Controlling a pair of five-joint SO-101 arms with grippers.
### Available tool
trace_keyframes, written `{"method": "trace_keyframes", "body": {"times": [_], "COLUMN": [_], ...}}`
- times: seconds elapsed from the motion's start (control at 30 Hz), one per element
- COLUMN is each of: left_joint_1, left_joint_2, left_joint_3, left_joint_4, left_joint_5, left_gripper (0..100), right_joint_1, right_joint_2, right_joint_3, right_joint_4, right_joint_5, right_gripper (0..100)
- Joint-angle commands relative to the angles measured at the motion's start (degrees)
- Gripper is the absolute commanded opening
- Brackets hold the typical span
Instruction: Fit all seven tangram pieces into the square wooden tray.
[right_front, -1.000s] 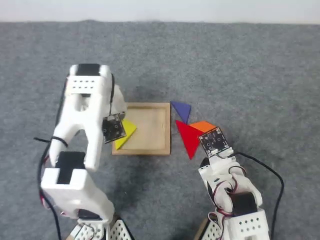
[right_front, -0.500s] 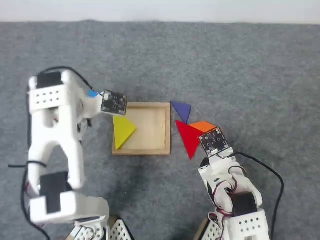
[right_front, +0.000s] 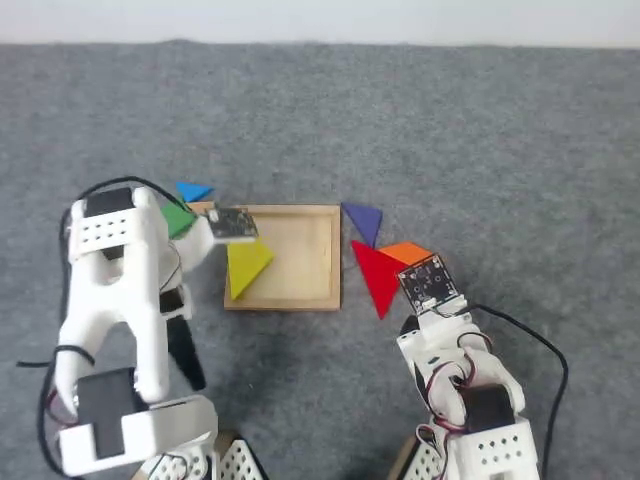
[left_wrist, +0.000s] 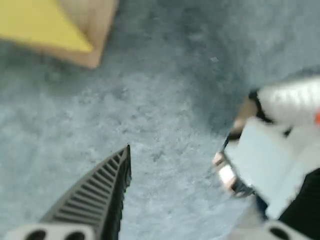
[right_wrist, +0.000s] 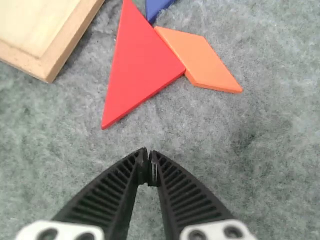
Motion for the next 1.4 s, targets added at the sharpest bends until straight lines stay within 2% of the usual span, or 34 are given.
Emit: {"method": "trace_keyframes", "body": {"times": [0.0, 0.3, 0.43, 0.67, 0.73, 0.8, 0.93, 1.13, 1.27, 1.37], "left_joint_1": [0.09, 0.18, 2.02, 2.02, 1.93, 1.76, 1.93, 1.85, 2.02, 3.08], "left_joint_2": [-2.55, -2.64, -2.55, -2.55, -2.81, -2.90, -2.64, 0.62, 8.44, 14.68], "left_joint_3": [-5.93, -14.37, -17.10, -17.10, -17.10, -17.36, -17.36, -15.16, -14.73, -16.31], "left_joint_4": [2.11, 2.02, 1.76, -5.71, -6.95, -7.74, -11.16, -19.87, -27.96, -30.15], "left_joint_5": [14.24, 27.25, 28.48, 30.07, 31.56, 35.96, 45.27, 60.04, 70.68, 75.43], "left_gripper": [49, 49, 49, 48, 45, 35, 7, 7, 7, 6], "right_joint_1": [0.92, 0.92, 0.92, 0.92, 0.92, 0.92, 0.84, 0.75, 0.84, 0.84], "right_joint_2": [0.66, 0.66, 0.66, 0.66, 0.66, 0.66, 0.66, 0.66, 0.66, 0.66], "right_joint_3": [1.05, 1.05, 1.05, 1.05, 1.05, 1.05, 1.05, 1.05, 1.05, 1.05], "right_joint_4": [0.13, 0.13, 0.13, 0.13, 0.13, 0.13, 0.13, 0.13, 0.13, 0.13], "right_joint_5": [0.70, 0.70, 0.70, 0.70, 0.70, 0.70, 0.70, 0.70, 0.70, 0.70], "right_gripper": [1.3, 1.3, 1.3, 1.3, 1.3, 1.3, 1.3, 1.3, 1.3, 1.3]}}
